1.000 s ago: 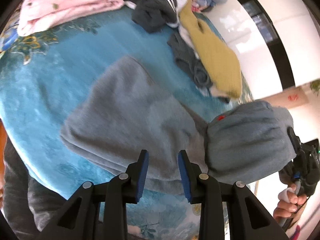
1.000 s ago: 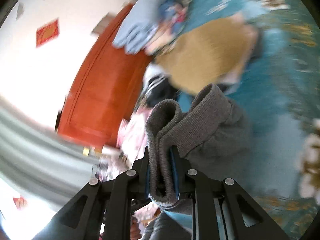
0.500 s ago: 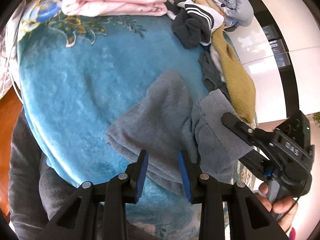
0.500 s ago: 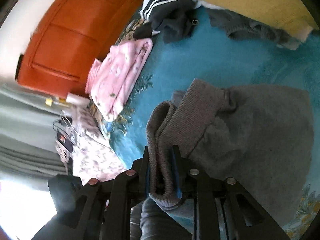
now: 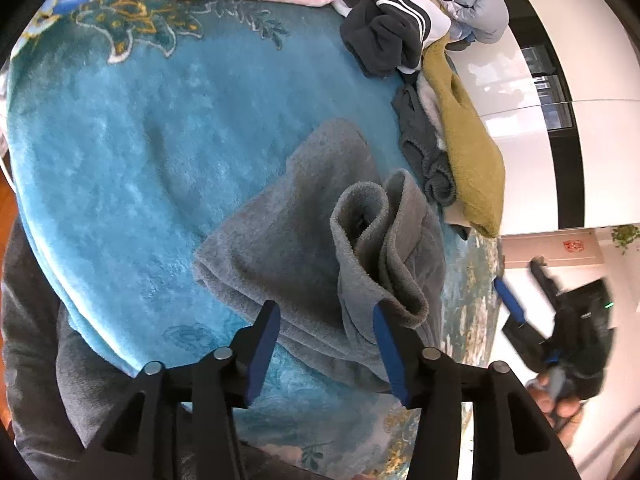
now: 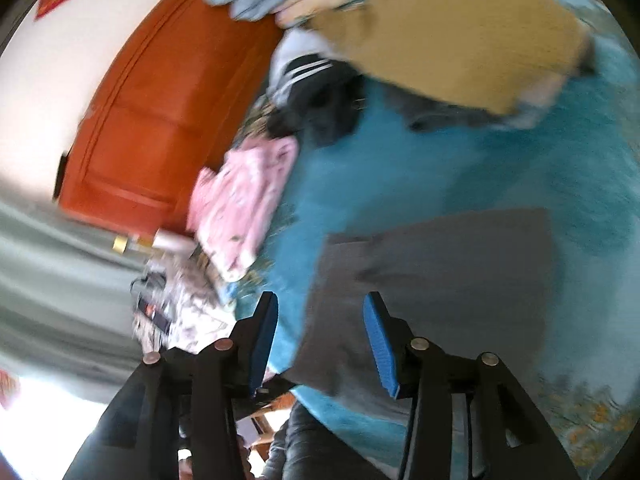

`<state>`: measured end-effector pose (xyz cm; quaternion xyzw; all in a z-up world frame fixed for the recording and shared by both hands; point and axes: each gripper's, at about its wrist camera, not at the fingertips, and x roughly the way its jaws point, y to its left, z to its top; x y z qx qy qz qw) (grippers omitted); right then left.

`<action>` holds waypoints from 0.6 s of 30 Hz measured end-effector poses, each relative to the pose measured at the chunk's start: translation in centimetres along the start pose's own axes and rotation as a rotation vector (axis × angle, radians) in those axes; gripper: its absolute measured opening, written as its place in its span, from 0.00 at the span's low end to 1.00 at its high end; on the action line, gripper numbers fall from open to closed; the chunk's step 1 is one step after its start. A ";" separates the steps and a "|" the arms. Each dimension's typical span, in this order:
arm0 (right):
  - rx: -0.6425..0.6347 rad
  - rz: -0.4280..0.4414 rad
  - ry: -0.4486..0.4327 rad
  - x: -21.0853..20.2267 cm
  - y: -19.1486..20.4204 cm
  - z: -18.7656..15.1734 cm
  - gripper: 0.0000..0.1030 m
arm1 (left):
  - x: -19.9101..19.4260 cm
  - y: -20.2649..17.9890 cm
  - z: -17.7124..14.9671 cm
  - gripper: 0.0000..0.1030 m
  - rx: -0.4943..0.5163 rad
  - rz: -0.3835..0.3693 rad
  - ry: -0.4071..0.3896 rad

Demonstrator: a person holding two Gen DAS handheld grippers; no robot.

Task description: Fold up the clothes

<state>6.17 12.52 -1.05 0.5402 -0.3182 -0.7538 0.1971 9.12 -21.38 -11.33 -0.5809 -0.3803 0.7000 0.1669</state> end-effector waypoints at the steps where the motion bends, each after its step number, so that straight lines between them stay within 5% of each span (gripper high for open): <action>1: 0.029 -0.018 -0.001 -0.4 -1.2 -0.2 0.45 | -0.3 0.2 0.0 0.54 -0.001 -0.012 0.000; 7: 0.092 -0.053 0.014 -2.0 -5.2 -1.0 0.45 | -2.1 0.5 0.4 0.59 -0.005 -0.068 -0.039; 18: 0.011 0.014 0.047 -0.6 -2.8 -0.4 0.45 | 2.9 -6.3 7.8 0.63 0.130 -0.009 -0.004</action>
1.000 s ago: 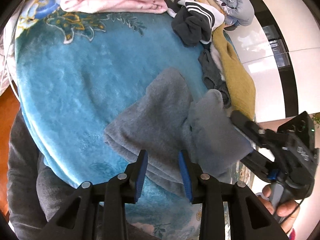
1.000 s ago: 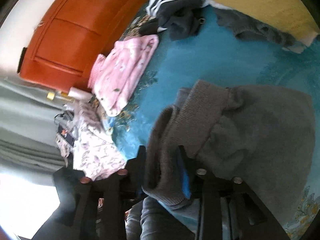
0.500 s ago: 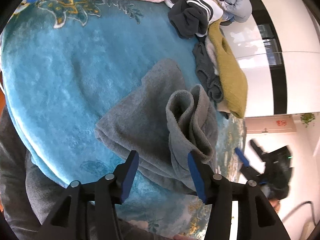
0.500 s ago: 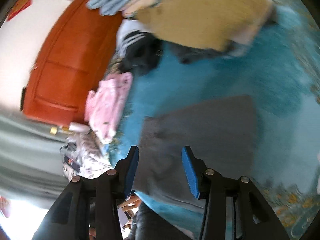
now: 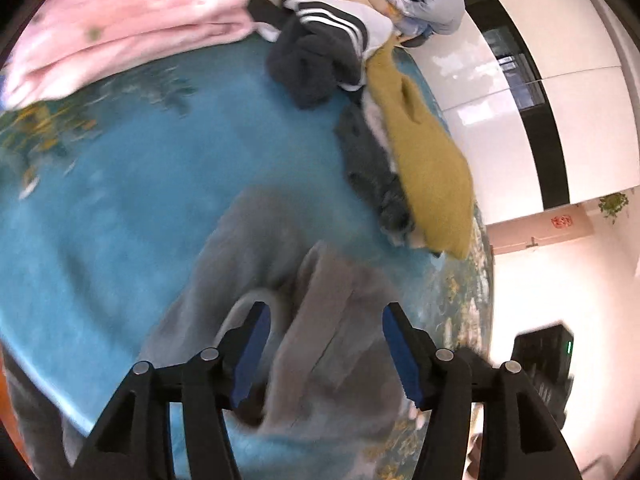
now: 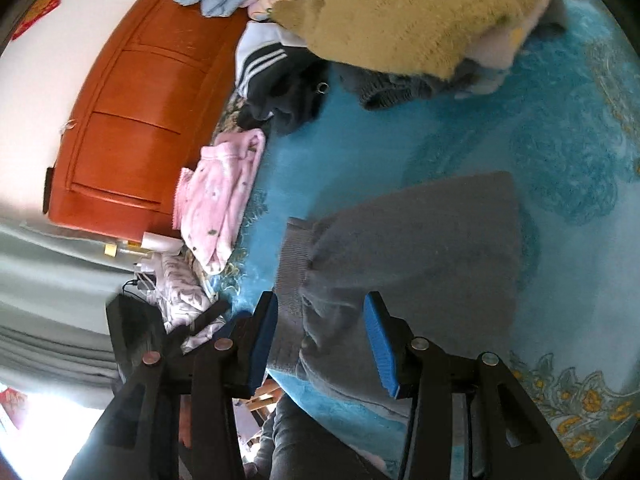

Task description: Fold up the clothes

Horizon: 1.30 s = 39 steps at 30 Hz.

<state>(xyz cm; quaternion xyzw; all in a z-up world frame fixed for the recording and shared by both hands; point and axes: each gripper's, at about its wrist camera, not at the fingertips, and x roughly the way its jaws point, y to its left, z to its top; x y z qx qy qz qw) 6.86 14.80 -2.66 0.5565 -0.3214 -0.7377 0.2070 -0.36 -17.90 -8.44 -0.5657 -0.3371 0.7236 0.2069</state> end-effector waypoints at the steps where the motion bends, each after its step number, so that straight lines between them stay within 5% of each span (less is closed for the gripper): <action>1: 0.002 0.002 -0.004 -0.5 -0.3 -0.3 0.45 | 0.9 0.1 0.6 0.63 -0.012 0.015 0.016; 7: 0.115 -0.032 -0.016 -3.4 -5.3 -2.6 0.45 | 5.3 2.1 1.9 0.63 -0.107 0.045 0.123; 16: 0.257 -0.050 -0.027 -4.7 -10.5 -3.8 0.45 | 6.0 1.7 1.1 0.61 -0.152 -0.040 0.101; 18: 0.243 -0.036 -0.026 -4.5 -10.2 -3.5 0.45 | 6.4 0.9 0.9 0.49 -0.109 -0.013 0.108; 20: 0.239 -0.024 -0.021 -4.1 -9.9 -3.3 0.45 | 6.4 0.5 0.5 0.22 -0.071 0.039 0.110; 23: 0.232 -0.009 -0.009 -3.6 -9.7 -3.3 0.45 | 5.2 -0.1 -0.1 0.10 -0.062 0.022 0.085; 30: 0.212 -0.007 -0.039 -4.3 -9.9 -2.9 0.45 | -1.1 -5.0 -2.6 0.08 0.044 -0.097 0.013; 34: 0.149 0.026 -0.061 -5.0 -8.5 -2.5 0.45 | -2.7 -2.4 -3.9 0.08 0.043 0.024 -0.003; 39: 0.071 0.084 0.009 -2.2 -6.3 -3.1 0.45 | -1.0 3.5 -4.5 0.08 -0.147 0.070 0.024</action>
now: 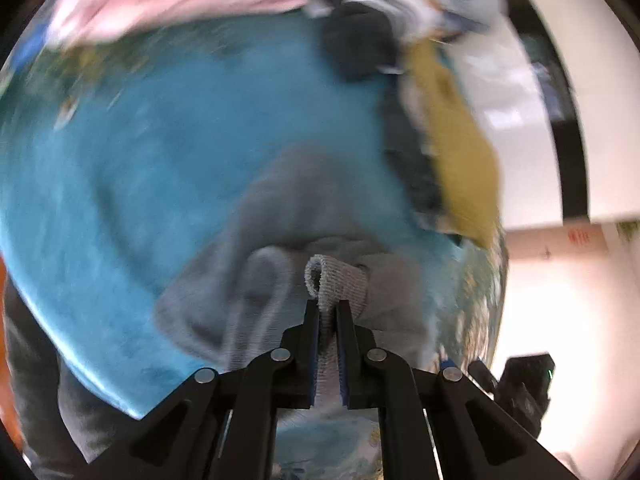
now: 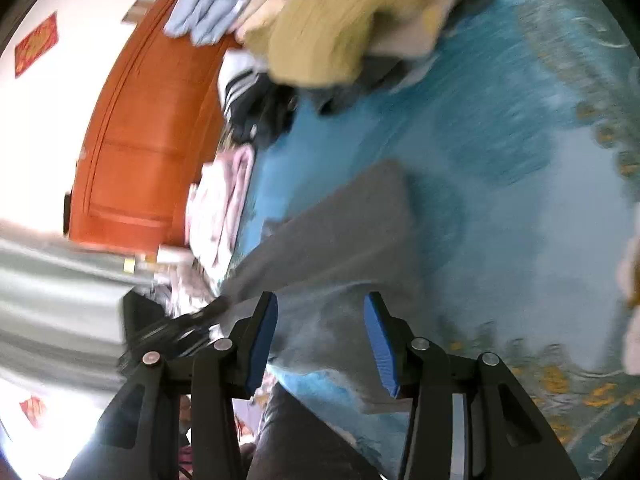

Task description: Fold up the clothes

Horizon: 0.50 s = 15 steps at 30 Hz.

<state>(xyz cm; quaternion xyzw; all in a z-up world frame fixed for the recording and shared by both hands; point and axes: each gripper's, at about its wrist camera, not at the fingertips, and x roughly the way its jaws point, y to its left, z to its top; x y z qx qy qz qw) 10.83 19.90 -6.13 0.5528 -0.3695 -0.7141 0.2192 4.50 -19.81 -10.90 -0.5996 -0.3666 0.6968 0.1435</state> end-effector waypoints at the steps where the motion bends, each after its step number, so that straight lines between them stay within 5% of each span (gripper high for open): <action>1: -0.006 0.003 0.021 0.9 0.2 -0.2 0.45 | 0.2 0.3 -0.1 0.09 -0.014 0.003 0.000; 6: 0.000 -0.031 0.089 4.4 -0.1 -0.8 0.45 | -0.1 -1.6 -0.6 0.14 0.060 0.022 0.001; 10: 0.018 -0.040 0.085 4.5 -1.0 -0.7 0.45 | -1.2 -2.3 -1.1 0.57 0.107 0.025 -0.006; 15: 0.056 -0.037 0.091 5.0 -2.4 -0.7 0.45 | -0.4 -0.5 -1.8 0.60 0.088 0.060 0.024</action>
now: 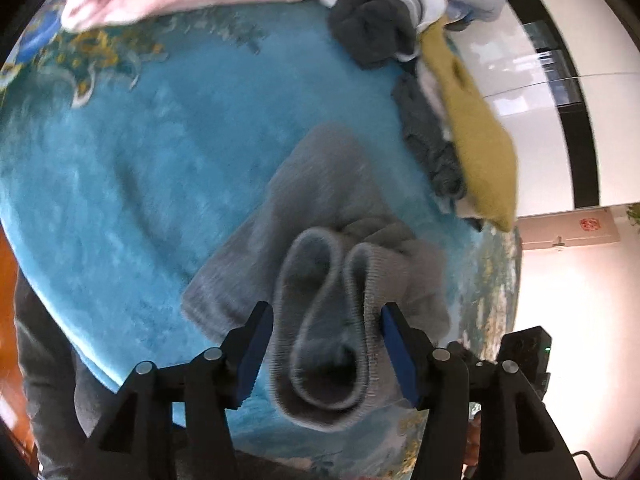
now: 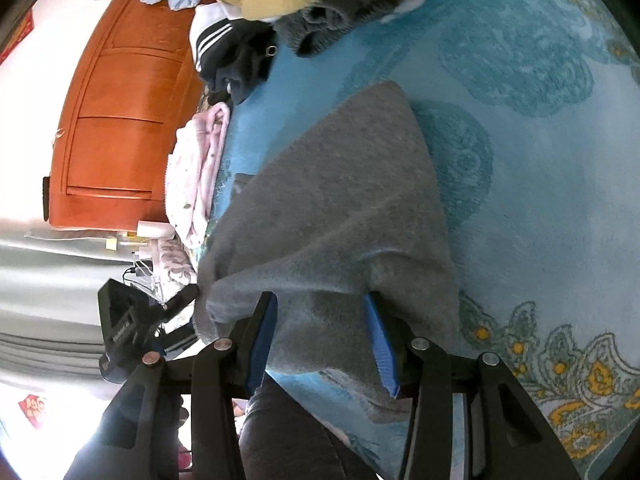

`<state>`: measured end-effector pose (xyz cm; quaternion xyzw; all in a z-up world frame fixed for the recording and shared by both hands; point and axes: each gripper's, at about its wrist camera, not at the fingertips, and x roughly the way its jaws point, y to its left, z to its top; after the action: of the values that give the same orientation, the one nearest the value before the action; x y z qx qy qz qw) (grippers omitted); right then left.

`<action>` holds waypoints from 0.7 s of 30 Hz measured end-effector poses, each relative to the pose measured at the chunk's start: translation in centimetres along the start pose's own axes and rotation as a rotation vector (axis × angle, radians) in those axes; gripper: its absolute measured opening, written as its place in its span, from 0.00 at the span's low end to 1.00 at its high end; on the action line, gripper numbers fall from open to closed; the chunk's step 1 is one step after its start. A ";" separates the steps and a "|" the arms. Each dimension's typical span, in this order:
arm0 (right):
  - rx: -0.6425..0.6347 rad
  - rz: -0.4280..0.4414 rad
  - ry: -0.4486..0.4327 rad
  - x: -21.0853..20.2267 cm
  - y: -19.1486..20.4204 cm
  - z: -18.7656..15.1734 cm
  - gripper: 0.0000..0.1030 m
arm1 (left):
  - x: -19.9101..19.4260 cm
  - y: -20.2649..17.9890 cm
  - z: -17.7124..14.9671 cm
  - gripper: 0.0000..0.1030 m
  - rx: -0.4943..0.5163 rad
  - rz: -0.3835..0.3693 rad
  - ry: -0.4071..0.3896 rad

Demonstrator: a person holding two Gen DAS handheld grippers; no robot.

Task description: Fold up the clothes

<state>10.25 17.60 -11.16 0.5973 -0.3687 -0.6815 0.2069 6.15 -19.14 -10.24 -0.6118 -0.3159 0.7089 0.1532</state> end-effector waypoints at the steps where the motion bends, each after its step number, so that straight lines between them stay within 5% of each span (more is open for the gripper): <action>1: 0.006 0.003 0.000 0.1 -0.1 0.0 0.45 | 0.1 0.0 -0.1 0.60 0.007 -0.011 0.000; 10: 0.013 0.015 -0.003 0.0 0.0 0.1 0.45 | 2.2 1.3 0.0 0.67 -0.024 -0.056 0.035; 21: 0.028 0.012 -0.013 -0.8 -0.4 0.2 0.45 | 3.2 1.4 -0.9 0.63 -0.055 -0.135 0.056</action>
<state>10.32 18.47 -10.89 0.5935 -0.3832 -0.6788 0.2002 6.63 -18.05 -13.64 -0.6126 -0.3714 0.6706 0.1927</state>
